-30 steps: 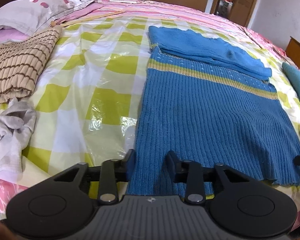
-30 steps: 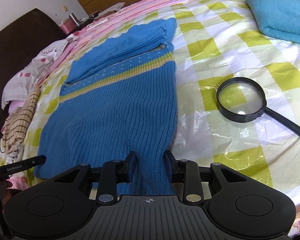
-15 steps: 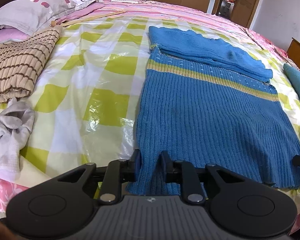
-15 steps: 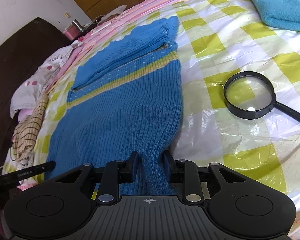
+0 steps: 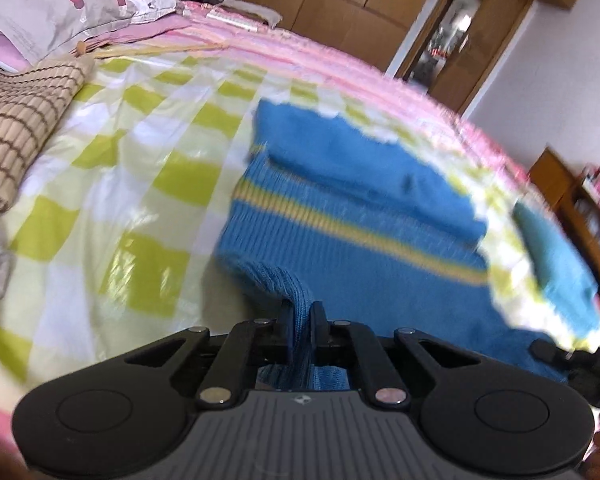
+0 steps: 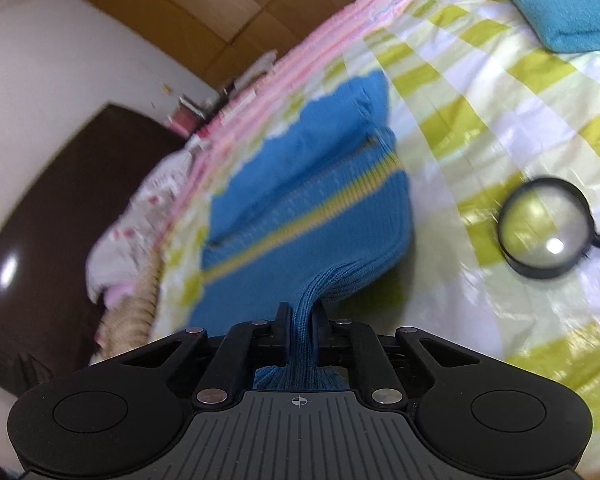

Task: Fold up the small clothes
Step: 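Grasp the sweater hem with both grippers and lift it, then carry the hem over toward the collar with both grippers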

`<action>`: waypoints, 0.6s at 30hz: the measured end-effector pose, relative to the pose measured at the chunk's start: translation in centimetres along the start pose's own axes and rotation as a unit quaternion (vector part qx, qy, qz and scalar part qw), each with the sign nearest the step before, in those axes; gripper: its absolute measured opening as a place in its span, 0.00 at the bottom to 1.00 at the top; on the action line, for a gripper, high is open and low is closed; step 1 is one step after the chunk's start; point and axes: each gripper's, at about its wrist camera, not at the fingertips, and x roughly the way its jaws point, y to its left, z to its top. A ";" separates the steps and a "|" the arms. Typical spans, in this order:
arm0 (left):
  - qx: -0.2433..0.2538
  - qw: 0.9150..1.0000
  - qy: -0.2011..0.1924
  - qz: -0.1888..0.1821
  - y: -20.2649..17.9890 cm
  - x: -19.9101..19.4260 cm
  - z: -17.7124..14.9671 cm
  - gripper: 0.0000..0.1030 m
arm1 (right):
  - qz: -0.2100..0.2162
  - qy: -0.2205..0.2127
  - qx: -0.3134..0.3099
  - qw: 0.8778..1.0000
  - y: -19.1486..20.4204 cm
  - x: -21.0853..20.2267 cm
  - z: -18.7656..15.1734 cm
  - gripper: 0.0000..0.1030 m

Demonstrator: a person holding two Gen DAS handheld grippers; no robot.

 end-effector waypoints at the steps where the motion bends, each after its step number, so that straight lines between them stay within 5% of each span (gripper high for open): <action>1: -0.007 1.000 -0.007 -0.008 -0.1 0.1 0.6 0.13 | 0.007 -0.007 0.006 1.000 0.2 0.0 0.4 0.10; 10: -0.032 0.996 -0.055 -0.068 -0.4 1.9 6.2 0.13 | 0.043 -0.061 0.029 0.997 2.2 1.5 5.3 0.09; 18: -0.036 0.993 -0.088 -0.076 -0.9 4.7 10.4 0.13 | 0.056 -0.085 0.037 0.994 2.7 5.1 10.0 0.09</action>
